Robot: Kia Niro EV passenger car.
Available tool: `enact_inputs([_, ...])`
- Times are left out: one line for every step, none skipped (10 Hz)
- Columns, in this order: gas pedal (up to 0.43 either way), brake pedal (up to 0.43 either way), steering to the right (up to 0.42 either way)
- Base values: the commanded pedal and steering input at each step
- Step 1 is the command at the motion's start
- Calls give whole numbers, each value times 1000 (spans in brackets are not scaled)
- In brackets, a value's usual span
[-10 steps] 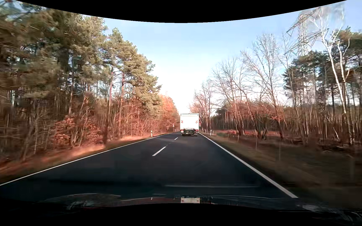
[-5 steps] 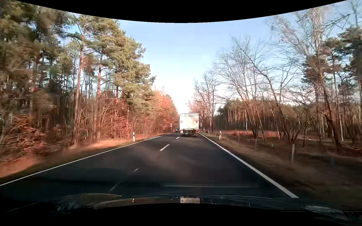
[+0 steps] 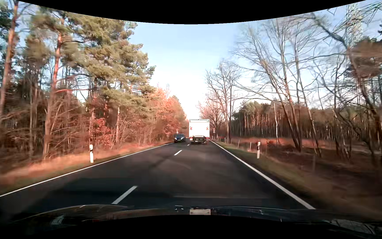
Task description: Follow the waypoints while adhering to traffic rules and regulations
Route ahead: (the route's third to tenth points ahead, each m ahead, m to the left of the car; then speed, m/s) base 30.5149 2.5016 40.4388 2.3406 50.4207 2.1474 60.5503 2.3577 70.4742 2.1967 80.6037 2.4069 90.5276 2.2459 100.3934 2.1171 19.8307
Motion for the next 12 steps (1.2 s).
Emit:
enact_inputs([118,0,-1])
enact_inputs([110,0,-1])
enact_inputs([98,0,-1])
enact_inputs([98,0,-1])
enact_inputs([87,0,-1])
enact_inputs([87,0,-1])
enact_inputs([79,0,-1])
enact_inputs([79,0,-1])
enact_inputs([79,0,-1])
enact_inputs([79,0,-1])
enact_inputs([79,0,-1])
enact_inputs([79,0,-1])
